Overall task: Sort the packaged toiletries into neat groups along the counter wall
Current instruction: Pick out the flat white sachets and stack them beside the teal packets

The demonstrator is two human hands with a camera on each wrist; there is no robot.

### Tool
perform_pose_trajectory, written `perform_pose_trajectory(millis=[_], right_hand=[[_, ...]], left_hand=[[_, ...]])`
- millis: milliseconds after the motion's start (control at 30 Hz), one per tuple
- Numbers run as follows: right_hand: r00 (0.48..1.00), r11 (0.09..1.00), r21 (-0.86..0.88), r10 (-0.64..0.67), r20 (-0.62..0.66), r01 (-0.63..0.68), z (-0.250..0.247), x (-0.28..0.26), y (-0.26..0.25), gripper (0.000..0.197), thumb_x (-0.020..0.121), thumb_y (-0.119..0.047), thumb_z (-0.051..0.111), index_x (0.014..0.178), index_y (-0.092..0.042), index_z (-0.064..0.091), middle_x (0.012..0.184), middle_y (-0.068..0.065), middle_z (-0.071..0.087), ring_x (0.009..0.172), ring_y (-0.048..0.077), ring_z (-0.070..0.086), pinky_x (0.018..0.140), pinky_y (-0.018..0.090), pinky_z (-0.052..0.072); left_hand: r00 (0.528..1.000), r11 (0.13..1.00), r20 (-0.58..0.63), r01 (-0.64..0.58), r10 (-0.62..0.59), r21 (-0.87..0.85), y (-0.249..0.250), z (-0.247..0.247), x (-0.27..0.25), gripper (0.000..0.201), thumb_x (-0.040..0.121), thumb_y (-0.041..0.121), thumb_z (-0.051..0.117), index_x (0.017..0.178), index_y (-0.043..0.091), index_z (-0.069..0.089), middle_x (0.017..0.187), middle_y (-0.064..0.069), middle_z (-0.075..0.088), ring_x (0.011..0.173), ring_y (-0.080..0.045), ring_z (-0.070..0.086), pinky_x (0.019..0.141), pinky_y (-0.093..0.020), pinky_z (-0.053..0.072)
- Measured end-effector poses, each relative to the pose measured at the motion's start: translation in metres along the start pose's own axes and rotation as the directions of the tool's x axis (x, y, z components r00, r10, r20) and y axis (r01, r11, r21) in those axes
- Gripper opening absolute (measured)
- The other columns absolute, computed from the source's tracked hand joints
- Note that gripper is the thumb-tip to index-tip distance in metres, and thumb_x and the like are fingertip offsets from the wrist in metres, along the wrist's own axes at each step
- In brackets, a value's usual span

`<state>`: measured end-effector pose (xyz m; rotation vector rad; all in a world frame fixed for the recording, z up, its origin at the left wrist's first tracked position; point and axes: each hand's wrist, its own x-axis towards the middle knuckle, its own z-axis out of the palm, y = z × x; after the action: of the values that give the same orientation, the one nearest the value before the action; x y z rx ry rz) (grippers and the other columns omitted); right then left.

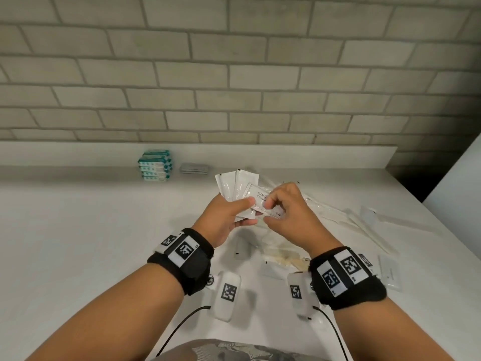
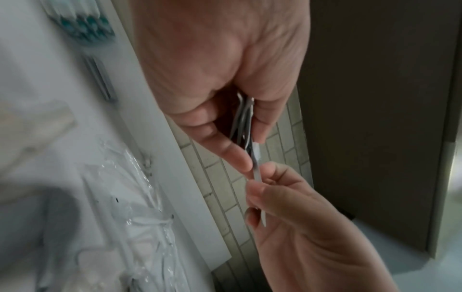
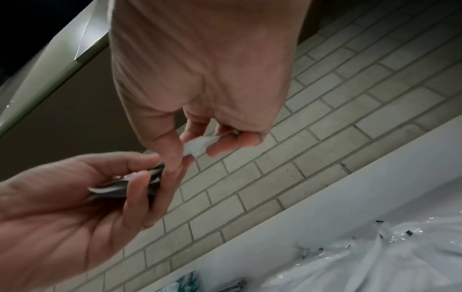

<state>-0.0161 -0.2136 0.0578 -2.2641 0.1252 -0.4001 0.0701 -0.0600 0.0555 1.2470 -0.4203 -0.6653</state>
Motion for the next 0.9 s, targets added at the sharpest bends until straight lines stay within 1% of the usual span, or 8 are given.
perform_pose_trajectory(millis=[167, 233, 333, 433, 533, 667, 767, 900], right_hand=[[0.986, 0.966, 0.198, 0.169, -0.006, -0.165, 0.009, 0.007, -0.017, 0.034, 0.083, -0.021, 0.073, 0.109, -0.032, 0.054, 0.091, -0.002, 0.059, 0.076, 0.01, 0.059, 0.067, 0.021, 0.047], [0.98, 0.974, 0.106, 0.201, -0.016, -0.198, 0.011, 0.012, -0.024, 0.014, 0.085, -0.022, 0.071, 0.094, -0.022, 0.06, 0.082, 0.001, 0.061, 0.069, 0.013, 0.057, 0.063, 0.025, 0.045], [0.966, 0.974, 0.047, 0.225, -0.123, -0.221, 0.013, 0.018, -0.03, 0.017, 0.09, -0.022, 0.063, 0.081, -0.017, 0.05, 0.08, 0.001, 0.057, 0.068, 0.014, 0.054, 0.057, 0.024, 0.042], [0.964, 0.895, 0.391, 0.259, -0.061, -0.216, 0.017, 0.023, -0.039, 0.017, 0.089, -0.013, 0.066, 0.1, -0.019, 0.055, 0.093, 0.008, 0.066, 0.078, 0.021, 0.066, 0.065, 0.036, 0.055], [0.981, 0.908, 0.373, 0.183, 0.059, -0.192, 0.022, 0.029, -0.047, 0.016, 0.087, -0.008, 0.067, 0.1, -0.017, 0.063, 0.088, 0.007, 0.067, 0.076, 0.019, 0.064, 0.067, 0.032, 0.051], [0.995, 0.947, 0.313, -0.051, -0.081, 0.074, 0.015, 0.034, -0.053, 0.022, 0.08, 0.009, 0.066, 0.077, -0.012, 0.069, 0.081, 0.0, 0.054, 0.074, 0.005, 0.055, 0.074, 0.019, 0.047], [0.991, 0.98, 0.169, -0.116, 0.065, 0.104, 0.016, 0.027, -0.049, 0.023, 0.079, 0.013, 0.065, 0.08, -0.008, 0.075, 0.084, -0.002, 0.051, 0.078, 0.004, 0.053, 0.075, 0.013, 0.045], [0.995, 0.994, 0.099, 0.03, 0.097, -0.039, 0.022, 0.015, -0.029, 0.03, 0.09, 0.006, 0.057, 0.093, -0.019, 0.072, 0.091, -0.006, 0.051, 0.083, 0.0, 0.055, 0.075, 0.005, 0.043]], left_hand=[[1.0, 0.998, 0.015, -0.009, 0.008, 0.062, 0.003, -0.02, -0.011, 0.024, 0.094, 0.009, 0.058, 0.117, 0.012, 0.063, 0.11, -0.011, 0.071, 0.098, -0.026, 0.07, 0.079, -0.034, 0.059], [1.0, 0.998, 0.016, -0.002, 0.001, 0.056, 0.005, -0.025, -0.014, 0.024, 0.095, 0.013, 0.057, 0.118, 0.011, 0.063, 0.111, -0.014, 0.07, 0.1, -0.028, 0.069, 0.079, -0.034, 0.059], [1.0, 0.999, -0.011, 0.028, -0.028, -0.041, 0.009, -0.034, -0.017, 0.021, 0.098, 0.014, 0.05, 0.117, 0.01, 0.06, 0.11, -0.014, 0.071, 0.1, -0.03, 0.069, 0.076, -0.033, 0.06], [1.0, 0.999, -0.004, 0.018, -0.018, 0.037, 0.012, -0.042, -0.02, 0.027, 0.095, 0.011, 0.057, 0.121, 0.01, 0.061, 0.112, -0.012, 0.071, 0.101, -0.028, 0.069, 0.077, -0.035, 0.059], [1.0, 0.992, 0.021, 0.016, -0.019, 0.126, 0.013, -0.045, -0.021, 0.028, 0.095, 0.018, 0.059, 0.122, 0.016, 0.061, 0.115, -0.01, 0.07, 0.102, -0.024, 0.069, 0.077, -0.035, 0.059], [0.992, 0.991, -0.008, 0.13, -0.129, 0.039, 0.019, -0.05, -0.02, 0.045, 0.099, 0.045, 0.04, 0.118, 0.01, 0.061, 0.107, -0.018, 0.071, 0.095, -0.03, 0.07, 0.072, -0.03, 0.059], [0.99, 0.99, -0.097, 0.092, -0.103, -0.111, 0.024, -0.058, -0.016, 0.014, 0.095, 0.017, 0.058, 0.107, 0.01, 0.057, 0.101, -0.013, 0.069, 0.086, -0.02, 0.069, 0.068, -0.026, 0.058], [0.975, 0.995, -0.222, -0.022, -0.001, -0.101, 0.026, -0.066, -0.011, 0.021, 0.089, -0.001, 0.062, 0.1, 0.015, 0.055, 0.097, -0.009, 0.066, 0.08, -0.015, 0.069, 0.067, -0.025, 0.058]])
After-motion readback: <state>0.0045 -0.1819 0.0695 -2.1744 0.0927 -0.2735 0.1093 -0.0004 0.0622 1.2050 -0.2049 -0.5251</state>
